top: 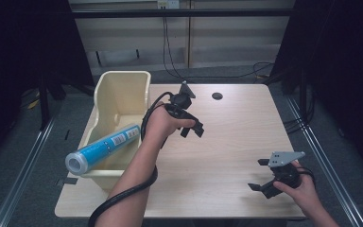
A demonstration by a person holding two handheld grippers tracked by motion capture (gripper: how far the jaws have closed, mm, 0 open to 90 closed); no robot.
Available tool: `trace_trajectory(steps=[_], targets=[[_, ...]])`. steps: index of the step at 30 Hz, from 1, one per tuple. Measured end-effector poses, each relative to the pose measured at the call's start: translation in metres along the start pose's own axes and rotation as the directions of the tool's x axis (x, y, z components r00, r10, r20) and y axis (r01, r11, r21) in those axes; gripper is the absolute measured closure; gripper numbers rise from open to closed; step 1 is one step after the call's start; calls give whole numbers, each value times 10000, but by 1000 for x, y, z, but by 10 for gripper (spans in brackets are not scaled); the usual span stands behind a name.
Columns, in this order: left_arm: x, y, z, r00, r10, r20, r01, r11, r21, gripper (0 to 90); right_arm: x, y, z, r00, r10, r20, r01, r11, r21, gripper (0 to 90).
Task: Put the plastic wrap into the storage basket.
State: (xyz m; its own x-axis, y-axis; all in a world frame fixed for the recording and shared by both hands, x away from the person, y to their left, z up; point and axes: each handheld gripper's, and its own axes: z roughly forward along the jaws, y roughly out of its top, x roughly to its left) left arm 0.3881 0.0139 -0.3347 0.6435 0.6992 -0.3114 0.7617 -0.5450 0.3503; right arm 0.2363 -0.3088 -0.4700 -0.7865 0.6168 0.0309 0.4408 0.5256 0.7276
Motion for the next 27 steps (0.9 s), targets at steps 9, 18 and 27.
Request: trace_trajectory(steps=[9,18,27], targets=[[-3,-2,14,9999,77,92,-76,9999,-102,159,0,0,0,10000,-27,-8,27,10000,-39,31],[-6,-9,24,9991,354,234,-350,9993,-144,158,0,0,0,10000,-51,28,51,10000,-28,31],[-3,-20,38,9979,598,239,-595,9982,-99,154,0,0,1,10000,-1,-8,1,10000,18,31]])
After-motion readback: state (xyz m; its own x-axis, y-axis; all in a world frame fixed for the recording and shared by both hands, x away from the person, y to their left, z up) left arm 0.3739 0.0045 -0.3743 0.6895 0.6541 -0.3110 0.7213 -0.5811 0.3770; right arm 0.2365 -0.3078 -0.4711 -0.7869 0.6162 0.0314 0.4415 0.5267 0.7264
